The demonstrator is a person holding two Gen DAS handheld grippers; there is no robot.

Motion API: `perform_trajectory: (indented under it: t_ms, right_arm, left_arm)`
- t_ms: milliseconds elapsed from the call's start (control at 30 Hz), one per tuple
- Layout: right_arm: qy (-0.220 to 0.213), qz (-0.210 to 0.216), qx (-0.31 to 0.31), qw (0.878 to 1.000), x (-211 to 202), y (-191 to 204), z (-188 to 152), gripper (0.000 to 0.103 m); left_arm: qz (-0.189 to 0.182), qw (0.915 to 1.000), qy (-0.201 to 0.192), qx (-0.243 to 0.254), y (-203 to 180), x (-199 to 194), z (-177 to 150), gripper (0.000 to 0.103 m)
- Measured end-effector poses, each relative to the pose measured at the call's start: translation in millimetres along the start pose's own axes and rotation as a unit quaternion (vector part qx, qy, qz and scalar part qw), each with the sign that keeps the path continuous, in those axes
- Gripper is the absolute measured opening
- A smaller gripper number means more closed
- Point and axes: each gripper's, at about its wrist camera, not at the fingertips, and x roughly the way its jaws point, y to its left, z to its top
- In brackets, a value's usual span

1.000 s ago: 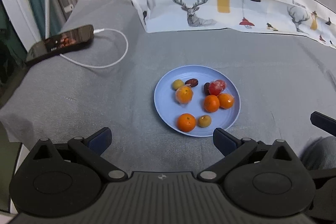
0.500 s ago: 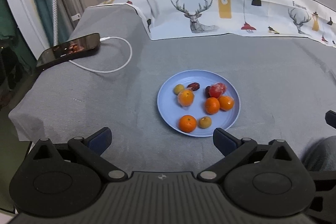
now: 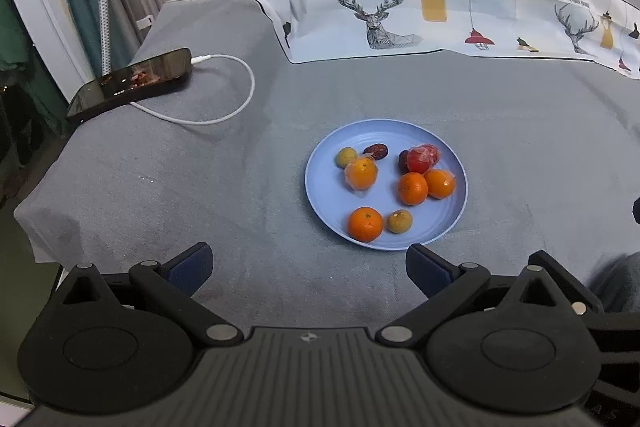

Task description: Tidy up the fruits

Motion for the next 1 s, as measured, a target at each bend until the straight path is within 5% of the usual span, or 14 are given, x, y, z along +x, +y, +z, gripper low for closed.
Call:
perform_trajectory:
  t_ms: [1000]
  right_arm:
    - [0.002, 0.005, -0.003, 1.000, 2.3, 3.5, -1.0, 0.102]
  left_arm:
    - [0.010, 0.9999, 0.011, 0.007, 0.1, 5.6, -0.3, 0.103]
